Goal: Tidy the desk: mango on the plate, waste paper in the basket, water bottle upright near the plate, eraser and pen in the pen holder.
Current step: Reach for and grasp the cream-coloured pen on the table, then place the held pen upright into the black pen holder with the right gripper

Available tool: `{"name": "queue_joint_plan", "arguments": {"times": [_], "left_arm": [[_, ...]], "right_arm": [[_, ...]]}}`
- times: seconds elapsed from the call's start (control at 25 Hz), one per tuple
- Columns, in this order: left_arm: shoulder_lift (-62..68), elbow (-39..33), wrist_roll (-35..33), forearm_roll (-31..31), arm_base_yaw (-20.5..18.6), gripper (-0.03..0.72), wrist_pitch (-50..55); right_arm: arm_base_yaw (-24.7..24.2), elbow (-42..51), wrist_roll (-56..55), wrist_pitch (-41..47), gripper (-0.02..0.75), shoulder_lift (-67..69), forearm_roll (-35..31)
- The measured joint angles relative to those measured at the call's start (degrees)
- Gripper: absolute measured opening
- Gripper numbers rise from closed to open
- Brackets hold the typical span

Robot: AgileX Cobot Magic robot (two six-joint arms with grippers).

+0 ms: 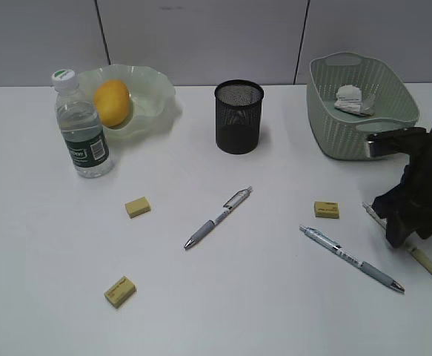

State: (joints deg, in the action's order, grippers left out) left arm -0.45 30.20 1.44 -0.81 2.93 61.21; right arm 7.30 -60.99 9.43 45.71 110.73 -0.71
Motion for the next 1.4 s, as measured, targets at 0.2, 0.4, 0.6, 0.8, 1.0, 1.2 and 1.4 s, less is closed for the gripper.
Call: {"name": "queue_joint_plan", "arguments": {"times": [0.2,0.4,0.6,0.8,1.0,1.2,1.4], "left_arm": [[0.0,0.0,0.0,0.0,0.0,0.229,0.0],[0.0,0.0,0.0,0.0,0.0,0.229,0.0],[0.0,0.0,0.0,0.0,0.0,0.229,0.0],[0.0,0.0,0.0,0.0,0.0,0.229,0.0],[0.0,0.0,0.0,0.0,0.0,0.229,0.0],[0.0,0.0,0.0,0.0,0.0,0.225,0.0],[0.0,0.0,0.0,0.0,0.0,0.225,0.0]], "right_arm": [[0.0,1.9,0.1,-2.9,0.421,2.0,0.0],[0.0,1.9,0.1,-3.5,0.399,2.4,0.0],[0.0,1.9,0.1,-3.5,0.295,2.4,0.1],[0.0,1.9,0.1,-3.3,0.114,2.5,0.3],[0.0,1.9,-2.0,-2.7,0.114,2.5,0.2],[0.1,2.0,-3.4,1.2,0.114,-0.8,-2.9],[2.0,2.0,-1.8,4.8,0.114,-7.6,-4.4]]}}
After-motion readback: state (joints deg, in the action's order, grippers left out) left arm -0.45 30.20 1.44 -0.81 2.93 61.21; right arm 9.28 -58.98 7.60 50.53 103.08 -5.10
